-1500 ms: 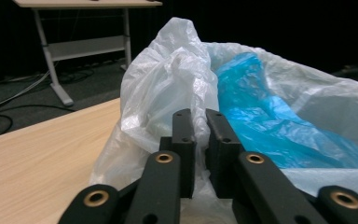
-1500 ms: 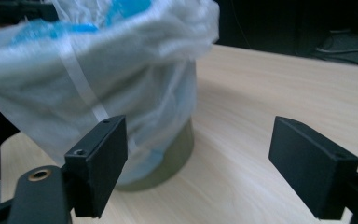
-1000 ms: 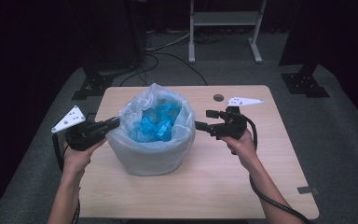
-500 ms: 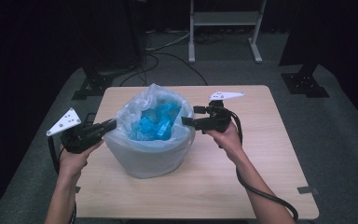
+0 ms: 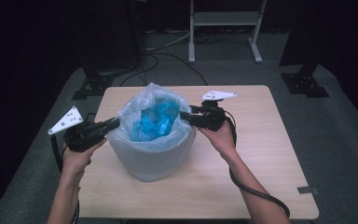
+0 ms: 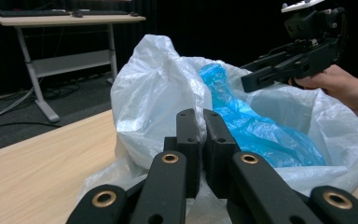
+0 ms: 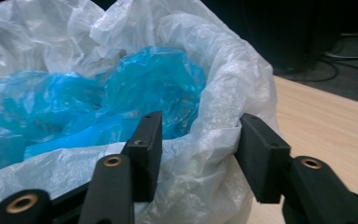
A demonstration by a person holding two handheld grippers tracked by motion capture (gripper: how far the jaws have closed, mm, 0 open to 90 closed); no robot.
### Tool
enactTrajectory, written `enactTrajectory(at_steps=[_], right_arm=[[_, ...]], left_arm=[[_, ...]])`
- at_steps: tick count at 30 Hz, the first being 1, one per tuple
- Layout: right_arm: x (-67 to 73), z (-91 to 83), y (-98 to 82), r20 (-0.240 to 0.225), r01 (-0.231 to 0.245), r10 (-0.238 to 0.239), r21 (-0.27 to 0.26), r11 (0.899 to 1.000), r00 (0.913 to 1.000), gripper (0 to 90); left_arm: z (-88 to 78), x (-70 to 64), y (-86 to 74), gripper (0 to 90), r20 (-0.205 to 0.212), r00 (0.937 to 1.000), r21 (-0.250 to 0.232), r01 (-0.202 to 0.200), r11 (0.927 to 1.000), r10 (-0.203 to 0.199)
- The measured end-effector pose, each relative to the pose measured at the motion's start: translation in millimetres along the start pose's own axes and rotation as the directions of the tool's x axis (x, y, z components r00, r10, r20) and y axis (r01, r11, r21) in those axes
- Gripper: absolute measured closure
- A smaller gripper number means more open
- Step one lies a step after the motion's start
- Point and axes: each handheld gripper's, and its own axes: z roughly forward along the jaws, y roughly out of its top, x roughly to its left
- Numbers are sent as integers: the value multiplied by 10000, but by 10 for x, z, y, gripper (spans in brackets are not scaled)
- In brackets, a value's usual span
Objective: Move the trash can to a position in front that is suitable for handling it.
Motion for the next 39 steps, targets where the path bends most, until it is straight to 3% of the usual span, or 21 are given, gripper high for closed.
enactTrajectory(at_steps=[8, 13, 19, 23, 31, 39], right_arm=[[57, 13, 46, 859, 10, 8, -205, 9998, 9963, 668], [117, 21, 80, 1598, 311, -245, -386, 9988, 9868, 757], [149, 1, 142, 1929, 432, -291, -690, 9967, 9808, 845], [159, -14, 165, 1850, 352, -197, -809, 9961, 9825, 871], [263, -42, 231, 1178, 233, -128, -881, 9958, 9930, 881], [499, -91, 322, 233, 302, -280, -978, 9948, 9993, 882]], left_arm=[[53, -45, 57, 865, 159, 9997, -26, -192, 9998, 192], [67, -61, 98, 865, 207, 9995, -56, -233, 9997, 235], [73, -54, 120, 865, 342, 9994, -171, -34, 9998, 40], [85, -53, 136, 866, 444, 9990, -227, 67, 9997, -57], [183, -163, 196, 866, 705, 9970, 48, -330, 9994, 326], [417, -325, 208, 866, 1487, 9885, 509, -346, 9981, 267]])
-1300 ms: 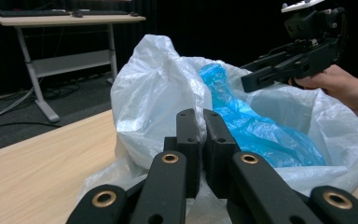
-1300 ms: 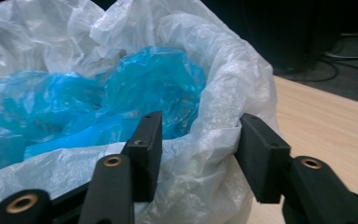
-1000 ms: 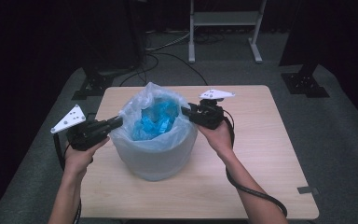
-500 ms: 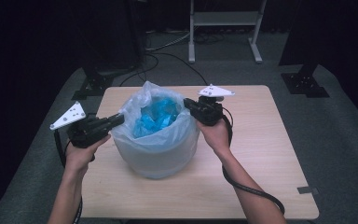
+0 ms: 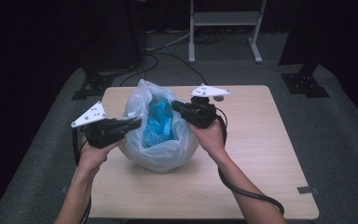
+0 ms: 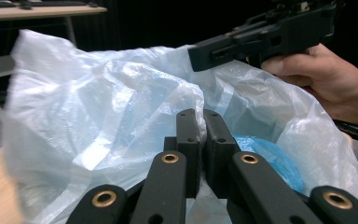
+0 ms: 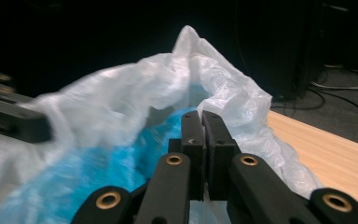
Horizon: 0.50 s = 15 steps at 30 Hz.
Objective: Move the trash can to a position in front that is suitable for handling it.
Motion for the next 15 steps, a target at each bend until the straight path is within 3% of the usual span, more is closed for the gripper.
enactTrajectory(at_steps=[3, 4, 8, 15], right_arm=[[58, -21, 24, -181, 4, -5, -44, 10000, 9998, 882], [124, -46, 50, -469, -4, -2, -118, 9999, 9989, 884], [231, -68, 75, -878, 65, -84, -220, 9997, 9961, 884], [456, -94, 39, -1510, 625, -664, -307, 9976, 9863, 884]], left_arm=[[33, -19, 14, 866, 93, 10000, 21, 4, 10000, -4], [48, -29, 27, 870, 191, 9998, 1, 53, 10000, -53], [61, -52, 64, 871, 367, 9992, -92, 175, 9998, -172], [82, -73, 117, 873, 659, 9964, -159, 541, 9984, -530]])
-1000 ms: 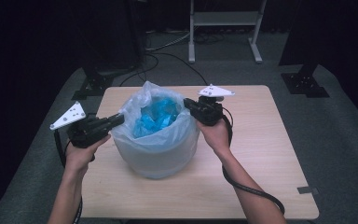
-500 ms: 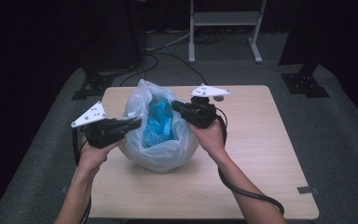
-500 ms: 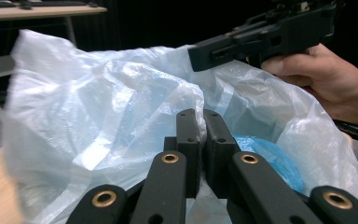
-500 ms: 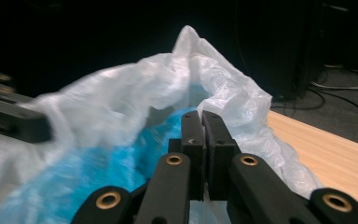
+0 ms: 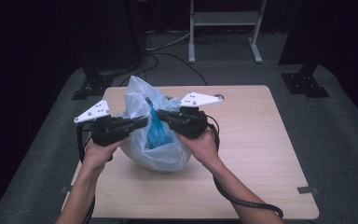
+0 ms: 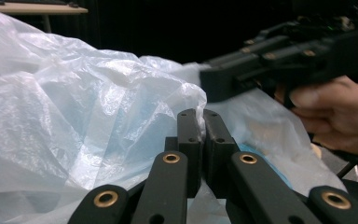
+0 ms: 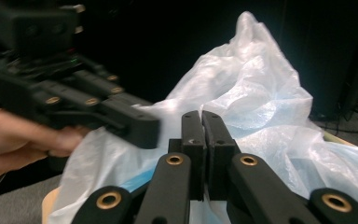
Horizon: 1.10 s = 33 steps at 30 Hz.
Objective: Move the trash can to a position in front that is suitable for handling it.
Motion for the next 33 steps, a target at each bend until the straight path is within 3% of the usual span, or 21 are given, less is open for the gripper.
enactTrajectory(at_steps=[8, 11, 13, 14, 17, 22, 24, 31, 33], right_arm=[[104, 16, -95, -246, 434, -425, 365, 9984, 9988, 882], [99, 22, -126, -355, 388, -373, 415, 9984, 9987, 880], [102, 22, -149, -357, 456, -441, 447, 9980, 9984, 877], [102, 17, -163, -489, 483, -461, 449, 9978, 9977, 877], [116, 1, -191, -592, 611, -582, 498, 9969, 9965, 878], [158, 1, -221, -830, 958, -906, 611, 9935, 9924, 878], [168, 7, -231, -1063, 1019, -945, 665, 9926, 9898, 874], [239, 53, -269, -1500, 1651, -1492, 999, 9812, 9774, 874], [247, 60, -274, -1560, 1689, -1516, 1049, 9800, 9761, 874]], left_arm=[[43, 10, -15, 853, 240, 9990, 224, 383, 9990, -389], [87, 13, -17, 766, 444, 9950, 360, 875, 9955, -891], [95, 13, -15, 747, 400, 9946, 397, 938, 9948, -953], [98, 47, -13, 734, 569, 9894, 330, 1322, 9907, -1339], [107, 92, -23, 721, 741, 9821, 326, 1714, 9847, -1734], [146, 98, -25, 693, 745, 9775, 449, 1943, 9799, -1972], [157, 112, -17, 669, 763, 9704, 513, 2259, 9728, -2293], [207, 140, 12, 602, 964, 9586, 723, 2616, 9625, -2678], [211, 138, 17, 591, 981, 9586, 740, 2609, 9625, -2674]])
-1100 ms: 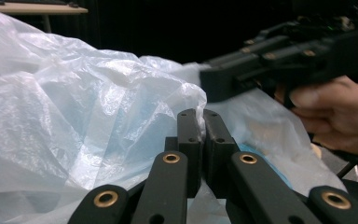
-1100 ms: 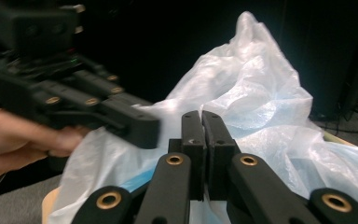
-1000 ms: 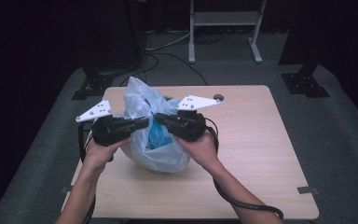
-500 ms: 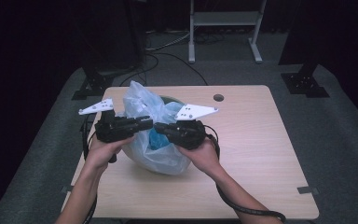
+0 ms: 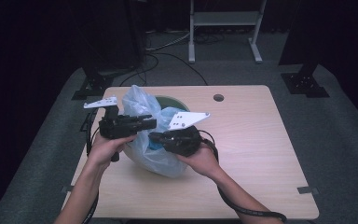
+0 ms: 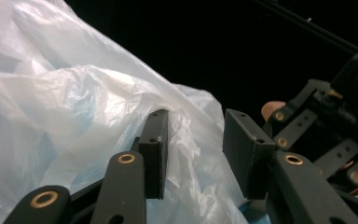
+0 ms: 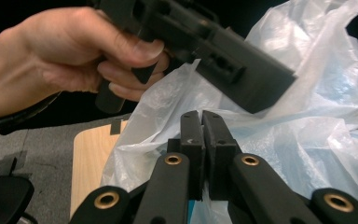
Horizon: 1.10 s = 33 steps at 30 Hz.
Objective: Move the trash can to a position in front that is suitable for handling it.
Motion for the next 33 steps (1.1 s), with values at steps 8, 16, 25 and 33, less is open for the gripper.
enactTrajectory(at_steps=[8, 16, 25, 33], right_arm=[[73, 47, 13, -223, 430, -425, 215, 9988, 9988, 870], [39, -23, -3, -305, 235, -232, 109, 9997, 9993, 754], [-150, -186, -16, -93, -630, 627, -367, 9973, 9980, 408], [-246, -48, 32, -519, -900, 901, 48, 9959, 9946, 290]], left_arm=[[114, -66, 46, 639, -368, 9969, 797, -669, 9946, 700], [62, -88, 26, 889, -338, 9906, 357, -1316, 9907, 1328], [3, -150, 98, 890, -111, 9874, -46, -1578, 9875, 1577], [101, -267, 133, 890, 298, 9810, 52, -1921, 9814, 1918]])
